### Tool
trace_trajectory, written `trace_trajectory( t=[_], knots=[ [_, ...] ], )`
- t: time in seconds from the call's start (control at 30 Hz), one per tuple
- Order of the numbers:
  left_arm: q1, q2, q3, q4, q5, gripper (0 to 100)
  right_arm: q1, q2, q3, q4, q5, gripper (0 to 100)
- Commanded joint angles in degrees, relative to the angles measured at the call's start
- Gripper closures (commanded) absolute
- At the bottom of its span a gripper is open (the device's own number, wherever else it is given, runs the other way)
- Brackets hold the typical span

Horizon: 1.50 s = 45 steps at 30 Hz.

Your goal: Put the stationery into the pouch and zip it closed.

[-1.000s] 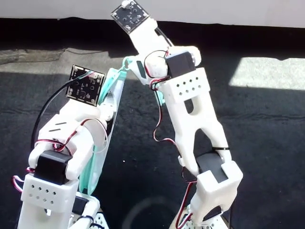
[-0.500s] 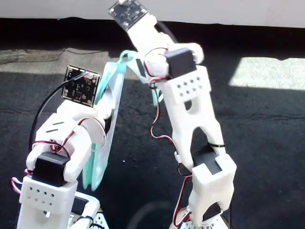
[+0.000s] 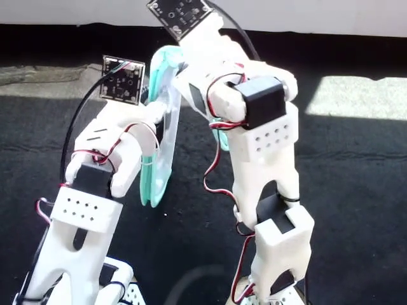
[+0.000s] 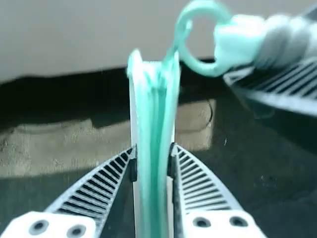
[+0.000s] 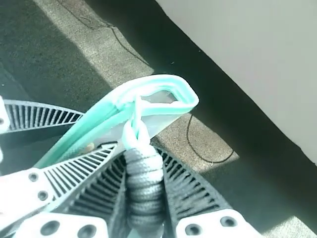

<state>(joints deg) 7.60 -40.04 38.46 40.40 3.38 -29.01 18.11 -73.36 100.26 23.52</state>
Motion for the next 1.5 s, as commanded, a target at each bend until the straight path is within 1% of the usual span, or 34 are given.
trace_trajectory(
  t=[0.0, 0.13, 0.27, 0.37, 0.5, 0.67, 0.77, 0.83, 1.1, 1.47],
  knots=[
    [0.0, -0.3, -0.7, 5.3, 0.4, 84, -0.7, -0.7, 0.9, 0.7, -0.1, 99.1],
    [0.3, -7.2, -0.6, 9.4, 0.4, 84, -0.7, -0.5, 1.1, 0.7, -0.1, 99.1],
    [0.3, -14.4, -0.6, 9.4, 0.4, 84, -0.7, -0.6, 1.1, 0.7, -0.1, 99.1],
    [0.3, -16.7, -0.7, 9.4, 0.4, 84, -0.7, -0.7, 1.1, 0.7, -0.1, 99.1],
    [0.3, -17.1, -0.7, 9.1, 0.4, 84, -1.3, -0.8, 1.0, 0.8, -0.1, 99.1],
    [0.4, -14.3, -1.4, 3.1, 0.4, 84, -5.4, -0.9, 0.7, 0.8, -0.1, 99.1],
    [1.0, -11.0, -3.3, 3.7, 0.4, 84, -7.7, -2.2, 0.7, 0.8, -3.1, 99.1],
    [1.1, -10.2, -3.9, 5.7, 0.4, 84, -8.6, -4.4, 1.1, 0.8, -4.4, 99.1],
    [1.2, -13.6, -4.1, 9.3, 0.4, 84, -8.9, -9.9, 1.1, 0.8, -4.4, 99.1],
    [0.8, -13.8, -4.1, 9.1, 0.3, 84, -9.1, -17.9, 1.2, 0.8, -4.5, 99.1]
  ],
)
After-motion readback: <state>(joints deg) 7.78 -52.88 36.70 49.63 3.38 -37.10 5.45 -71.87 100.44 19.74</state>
